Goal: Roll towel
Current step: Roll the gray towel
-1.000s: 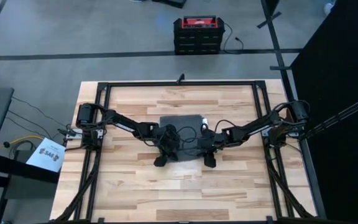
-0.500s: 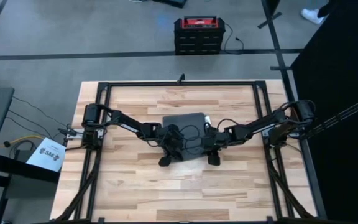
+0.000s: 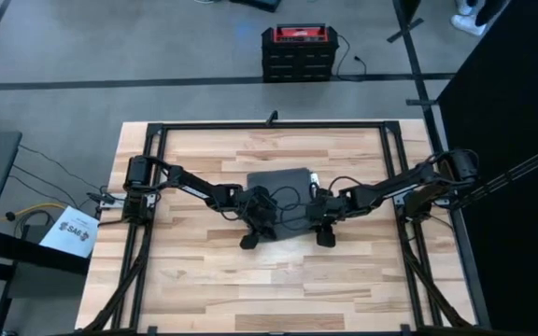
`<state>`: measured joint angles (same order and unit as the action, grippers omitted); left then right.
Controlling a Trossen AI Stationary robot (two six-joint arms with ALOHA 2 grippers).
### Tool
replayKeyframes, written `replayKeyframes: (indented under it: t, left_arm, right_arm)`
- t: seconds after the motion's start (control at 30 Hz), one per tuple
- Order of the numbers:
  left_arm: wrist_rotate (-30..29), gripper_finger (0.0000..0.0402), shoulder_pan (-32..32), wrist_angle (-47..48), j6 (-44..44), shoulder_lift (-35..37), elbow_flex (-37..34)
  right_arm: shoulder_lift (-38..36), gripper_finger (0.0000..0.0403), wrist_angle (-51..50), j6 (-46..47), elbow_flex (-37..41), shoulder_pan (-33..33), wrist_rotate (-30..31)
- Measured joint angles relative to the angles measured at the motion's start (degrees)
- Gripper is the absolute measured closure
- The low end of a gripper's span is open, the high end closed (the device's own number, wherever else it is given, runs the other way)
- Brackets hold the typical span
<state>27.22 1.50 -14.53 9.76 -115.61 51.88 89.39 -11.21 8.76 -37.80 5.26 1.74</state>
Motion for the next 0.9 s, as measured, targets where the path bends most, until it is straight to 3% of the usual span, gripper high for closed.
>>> replayKeyframes:
  t: [0.27,0.6,0.7,0.83,0.9]
  left_arm:
    - [0.81,0.0401,0.0,0.36,-0.04,0.0,0.0]
    - [0.88,0.0401,0.0,0.29,-0.04,0.0,0.0]
    - [0.92,0.0401,0.0,0.28,0.05,0.0,-0.02]
    - [0.92,0.0401,0.0,0.29,-0.17,0.0,-0.02]
    - [1.22,0.0401,-0.02,0.27,-0.63,0.0,0.0]
  right_arm:
    - [-5.38,0.0236,-10.42,-1.06,0.82,-0.13,0.66]
    - [-12.08,0.025,-5.79,-2.26,-1.64,-0.96,2.67]
    - [-12.4,0.028,-1.03,-6.28,-1.45,-0.96,2.73]
    - [-10.3,0.0367,3.1,-11.89,-1.58,-0.96,2.73]
    - [-9.73,0.0392,3.18,-13.55,-1.49,-0.96,2.84]
